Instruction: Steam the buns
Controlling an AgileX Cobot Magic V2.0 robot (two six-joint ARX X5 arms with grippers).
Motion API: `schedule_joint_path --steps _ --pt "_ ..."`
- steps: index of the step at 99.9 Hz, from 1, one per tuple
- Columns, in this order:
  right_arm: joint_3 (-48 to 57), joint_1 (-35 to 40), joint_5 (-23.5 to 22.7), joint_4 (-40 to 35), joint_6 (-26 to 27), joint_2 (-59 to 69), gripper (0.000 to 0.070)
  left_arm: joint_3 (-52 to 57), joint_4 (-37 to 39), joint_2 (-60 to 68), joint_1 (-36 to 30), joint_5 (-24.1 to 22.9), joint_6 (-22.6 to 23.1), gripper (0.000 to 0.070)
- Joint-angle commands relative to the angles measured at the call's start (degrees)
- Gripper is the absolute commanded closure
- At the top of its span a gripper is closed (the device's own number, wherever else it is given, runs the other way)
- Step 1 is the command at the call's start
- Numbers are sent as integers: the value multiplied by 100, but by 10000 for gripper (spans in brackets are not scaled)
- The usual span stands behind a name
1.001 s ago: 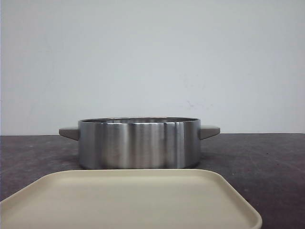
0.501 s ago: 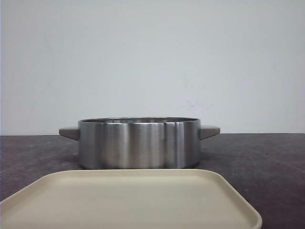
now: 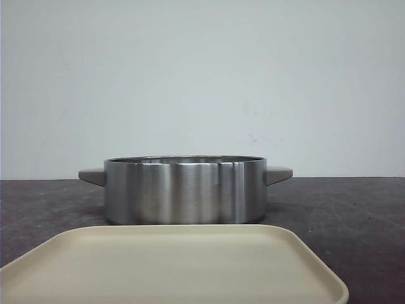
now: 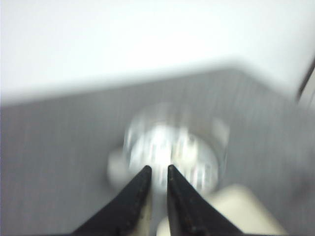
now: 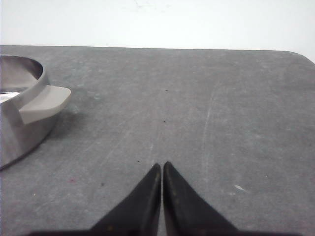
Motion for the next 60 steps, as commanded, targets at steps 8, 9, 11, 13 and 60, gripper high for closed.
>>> schedule_joint_path --steps 8,9,11,13,60 --pt "-13 -2 11 61 35 -4 693 -1862 2983 -599 658 719 481 684" --pt "-13 -2 11 63 35 -4 693 -2011 3136 -649 710 748 457 684" --pt "-13 -2 11 61 35 -4 693 -2280 3412 -745 815 798 424 685" --pt "-13 -2 13 61 35 -4 693 -2546 3637 -837 920 859 382 684" --pt "-13 -2 11 63 35 -4 693 -5530 4341 -1838 1991 94 -245 684"
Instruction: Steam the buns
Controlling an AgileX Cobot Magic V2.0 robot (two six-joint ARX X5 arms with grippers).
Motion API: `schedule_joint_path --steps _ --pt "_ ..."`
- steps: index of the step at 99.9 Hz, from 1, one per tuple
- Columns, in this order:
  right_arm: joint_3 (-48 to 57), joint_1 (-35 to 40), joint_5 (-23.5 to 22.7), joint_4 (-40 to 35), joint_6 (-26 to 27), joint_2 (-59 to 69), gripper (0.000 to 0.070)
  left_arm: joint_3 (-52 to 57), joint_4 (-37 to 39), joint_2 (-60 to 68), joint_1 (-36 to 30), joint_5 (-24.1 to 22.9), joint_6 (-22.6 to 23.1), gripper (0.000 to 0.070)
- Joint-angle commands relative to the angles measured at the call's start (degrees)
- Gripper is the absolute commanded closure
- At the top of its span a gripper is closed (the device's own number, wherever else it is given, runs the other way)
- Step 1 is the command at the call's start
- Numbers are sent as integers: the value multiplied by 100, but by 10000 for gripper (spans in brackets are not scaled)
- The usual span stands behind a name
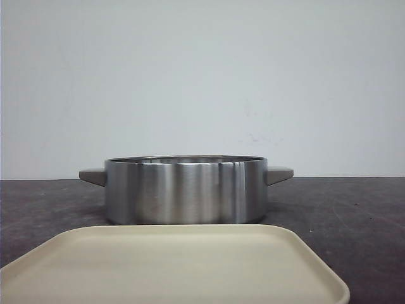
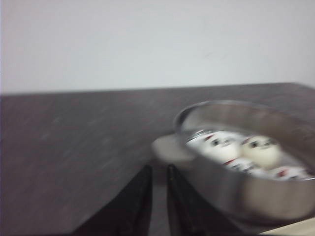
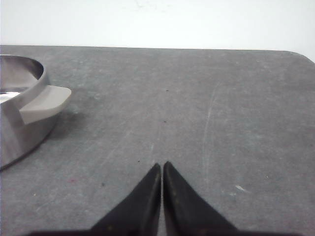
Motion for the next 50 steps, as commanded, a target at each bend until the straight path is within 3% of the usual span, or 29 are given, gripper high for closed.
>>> schedule_joint_path --steps 1,10,26,37,50 --pt "-13 -2 9 61 35 -4 693 -170 256 -83 105 -328 -197 684" --pt "-13 -2 11 61 35 -4 693 -415 238 -286 337 -935 -498 685" --pt "-13 -2 9 61 35 -4 693 -415 -192 -350 767 -1919 -461 684" --pt "-13 -2 24 59 35 -4 693 -415 -459 -350 986 -1899 -297 685" --pt "-13 -2 28 59 35 -4 693 -415 -691 -350 1036 -1250 55 684"
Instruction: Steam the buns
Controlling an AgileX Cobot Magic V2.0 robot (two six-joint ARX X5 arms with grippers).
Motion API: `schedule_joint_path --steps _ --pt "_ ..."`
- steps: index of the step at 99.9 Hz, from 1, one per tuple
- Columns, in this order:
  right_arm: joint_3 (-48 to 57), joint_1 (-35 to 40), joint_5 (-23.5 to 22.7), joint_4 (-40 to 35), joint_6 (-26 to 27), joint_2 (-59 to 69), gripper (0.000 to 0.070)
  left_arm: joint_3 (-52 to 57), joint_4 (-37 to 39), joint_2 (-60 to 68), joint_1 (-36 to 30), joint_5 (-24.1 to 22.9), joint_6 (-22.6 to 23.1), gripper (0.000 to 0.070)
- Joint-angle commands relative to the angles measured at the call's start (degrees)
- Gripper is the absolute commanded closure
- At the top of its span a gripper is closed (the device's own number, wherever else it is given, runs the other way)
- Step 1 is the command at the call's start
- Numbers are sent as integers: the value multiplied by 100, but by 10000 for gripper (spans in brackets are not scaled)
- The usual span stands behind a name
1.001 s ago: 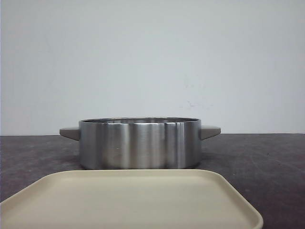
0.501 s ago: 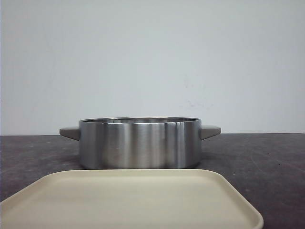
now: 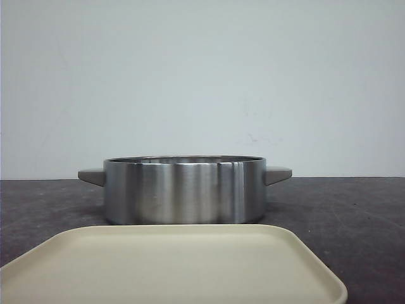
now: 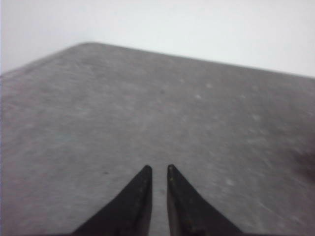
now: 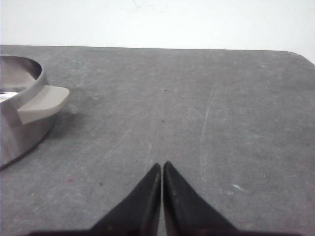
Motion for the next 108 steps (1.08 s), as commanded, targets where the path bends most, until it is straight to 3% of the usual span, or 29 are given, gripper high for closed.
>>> schedule_joint_path --steps 1,11,37,108 --pt "-13 -2 9 61 35 -4 693 -105 -81 -11 0 439 372 684" --pt "-13 -2 9 59 35 -4 693 -105 -114 -11 4 820 605 684" --pt "-13 -2 9 59 35 -4 693 -103 -72 -11 330 743 321 684" --pt "-13 -2 9 59 37 -4 693 -103 -70 -11 332 737 326 684"
